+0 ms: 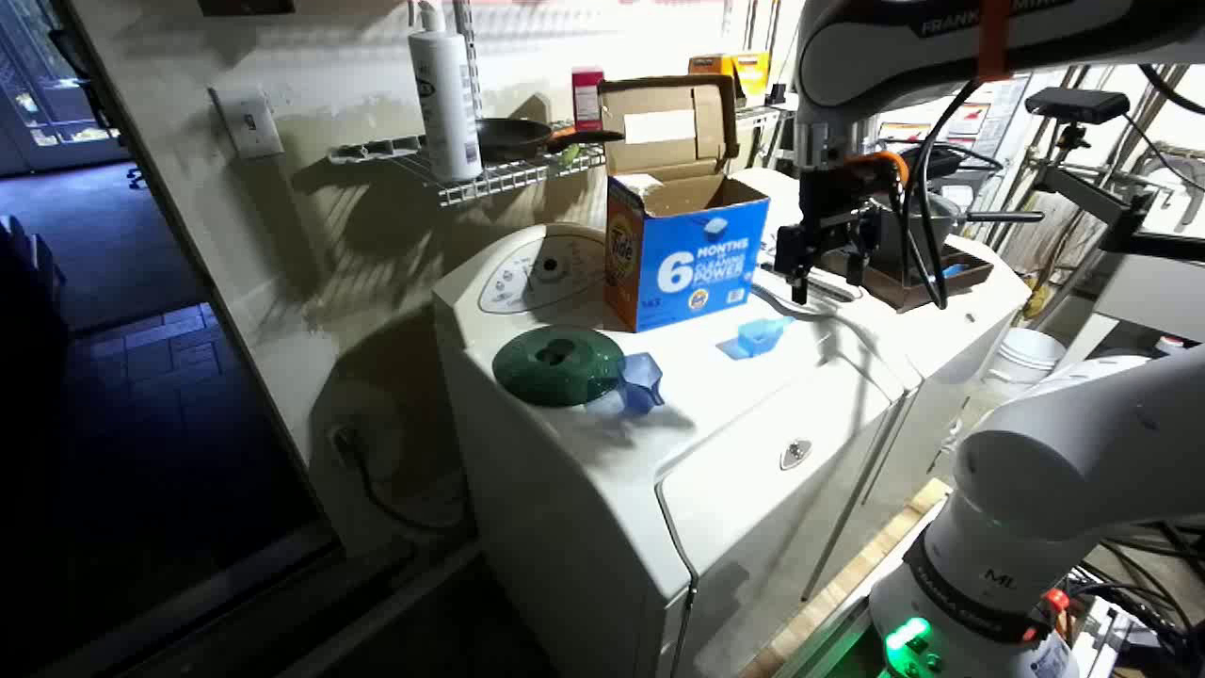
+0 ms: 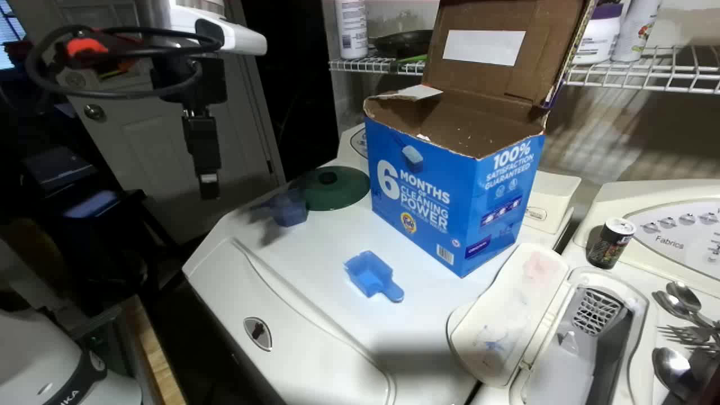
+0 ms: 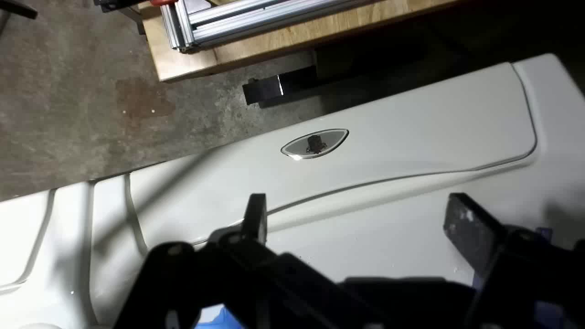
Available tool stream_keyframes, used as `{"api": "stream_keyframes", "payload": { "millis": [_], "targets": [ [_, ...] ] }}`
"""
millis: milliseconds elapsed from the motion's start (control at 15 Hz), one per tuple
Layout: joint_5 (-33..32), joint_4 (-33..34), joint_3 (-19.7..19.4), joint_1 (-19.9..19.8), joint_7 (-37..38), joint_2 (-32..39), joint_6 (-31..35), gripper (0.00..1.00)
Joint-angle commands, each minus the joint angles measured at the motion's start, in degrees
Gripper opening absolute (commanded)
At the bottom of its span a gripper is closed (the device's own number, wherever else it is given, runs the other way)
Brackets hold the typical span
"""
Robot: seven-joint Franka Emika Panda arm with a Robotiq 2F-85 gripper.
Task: Close the lid of the blue box, then put the right blue object on the box
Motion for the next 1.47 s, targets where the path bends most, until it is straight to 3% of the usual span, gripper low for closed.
{"api": "stream_keyframes", "payload": {
  "millis": [0, 400, 600, 1400],
  "targets": [
    [-0.2, 0.1, -0.5, 0.6, 0.3, 0.0, -0.1, 1.00],
    [-0.2, 0.4, -0.7, 1.0, -0.8, 0.2, 0.1, 1.00],
    [-2.3, 3.1, -1.2, -0.2, -0.3, 1.8, 4.9, 1.00],
    [-12.0, 28.6, -1.2, -1.3, 1.0, 18.0, 19.7, 1.00]
  ]
}}
